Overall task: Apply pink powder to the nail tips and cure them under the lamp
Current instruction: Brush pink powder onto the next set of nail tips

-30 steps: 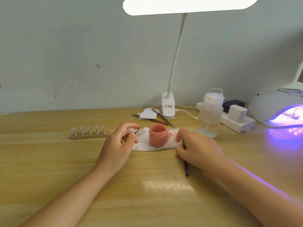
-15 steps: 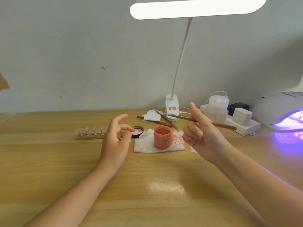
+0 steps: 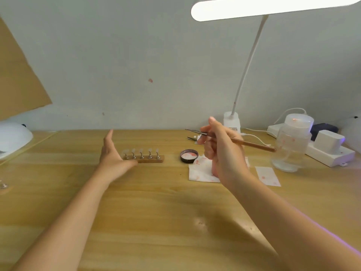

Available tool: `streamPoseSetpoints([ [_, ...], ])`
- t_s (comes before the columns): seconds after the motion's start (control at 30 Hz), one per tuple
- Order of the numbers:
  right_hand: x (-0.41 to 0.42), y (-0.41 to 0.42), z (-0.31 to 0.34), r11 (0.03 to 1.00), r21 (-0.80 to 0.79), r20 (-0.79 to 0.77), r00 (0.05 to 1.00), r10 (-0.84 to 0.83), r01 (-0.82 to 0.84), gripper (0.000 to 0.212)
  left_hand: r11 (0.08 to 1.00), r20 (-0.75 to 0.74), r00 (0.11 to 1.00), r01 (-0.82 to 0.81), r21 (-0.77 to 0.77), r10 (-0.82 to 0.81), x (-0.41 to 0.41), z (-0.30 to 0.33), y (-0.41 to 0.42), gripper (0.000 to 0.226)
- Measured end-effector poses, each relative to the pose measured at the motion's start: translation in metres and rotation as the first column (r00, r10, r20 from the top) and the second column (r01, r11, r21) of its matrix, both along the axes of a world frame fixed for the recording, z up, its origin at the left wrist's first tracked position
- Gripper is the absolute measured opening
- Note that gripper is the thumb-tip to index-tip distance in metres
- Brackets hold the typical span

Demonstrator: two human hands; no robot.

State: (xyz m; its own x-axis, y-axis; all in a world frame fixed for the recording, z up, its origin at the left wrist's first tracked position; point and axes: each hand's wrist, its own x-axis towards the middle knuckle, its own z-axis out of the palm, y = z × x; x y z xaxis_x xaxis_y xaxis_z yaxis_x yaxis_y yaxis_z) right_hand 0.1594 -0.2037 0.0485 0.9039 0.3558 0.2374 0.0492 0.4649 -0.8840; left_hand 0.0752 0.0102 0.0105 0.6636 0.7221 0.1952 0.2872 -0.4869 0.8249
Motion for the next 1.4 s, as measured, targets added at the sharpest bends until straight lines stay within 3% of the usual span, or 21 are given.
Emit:
streamPoseSetpoints([
  [0.07, 0.001, 0.001, 0.0, 0.999, -0.008, 0.021, 0.999, -0.033, 0.033, 0.043, 0.991, -0.074, 0.992, 0.097, -0.096, -0.104, -0.003, -0.001, 0.004, 0.108],
  [0.17, 0.005, -0.005, 0.003, 0.996, 0.006, -0.011, 0.996, -0.088, 0.088, 0.045, 0.987, -0.116, 0.983, 0.137, -0.082, -0.146, -0.006, -0.001, 0.007, 0.099],
  [0.37, 0.013, -0.023, 0.007, 0.987, 0.013, -0.028, 0.987, -0.157, 0.157, 0.045, 0.97, -0.278, 0.931, 0.243, -0.01, -0.236, -0.016, 0.013, 0.01, 0.032],
  [0.43, 0.016, -0.028, 0.009, 0.983, 0.021, -0.035, 0.983, -0.183, 0.183, 0.039, 0.954, -0.322, 0.902, 0.299, -0.01, -0.286, -0.021, 0.021, 0.012, 0.019],
  [0.53, 0.021, -0.034, 0.012, 0.973, 0.017, -0.044, 0.972, -0.23, 0.231, 0.035, 0.914, -0.333, 0.856, 0.401, -0.057, -0.396, -0.028, 0.035, 0.01, 0.016],
  [0.67, 0.026, -0.04, 0.017, 0.961, 0.043, -0.069, 0.96, -0.271, 0.274, 0.035, 0.812, -0.383, 0.729, 0.572, -0.117, -0.568, -0.026, 0.052, -0.012, 0.023],
  [0.87, 0.032, -0.051, 0.021, 0.945, 0.042, -0.085, 0.943, -0.321, 0.326, 0.033, 0.673, -0.265, 0.626, 0.726, -0.146, -0.733, 0.004, 0.041, -0.068, 0.022],
  [0.93, 0.034, -0.053, 0.023, 0.942, 0.036, -0.085, 0.94, -0.331, 0.335, 0.033, 0.668, -0.219, 0.634, 0.731, -0.143, -0.741, 0.013, 0.028, -0.083, 0.023],
  [1.1, 0.039, -0.059, 0.024, 0.951, -0.032, -0.015, 0.952, -0.307, 0.306, 0.034, 0.784, -0.077, 0.781, 0.62, -0.032, -0.62, 0.029, 0.002, -0.109, 0.026],
  [1.23, 0.045, -0.062, 0.025, 0.953, -0.135, 0.061, 0.962, -0.267, 0.273, 0.037, 0.792, -0.023, 0.793, 0.61, 0.017, -0.609, 0.035, -0.01, -0.121, 0.028],
  [1.4, 0.051, -0.067, 0.022, 0.918, -0.308, 0.12, 0.967, -0.224, 0.251, 0.036, 0.8, 0.022, 0.802, 0.598, -0.058, -0.597, 0.035, -0.009, -0.117, 0.023],
])
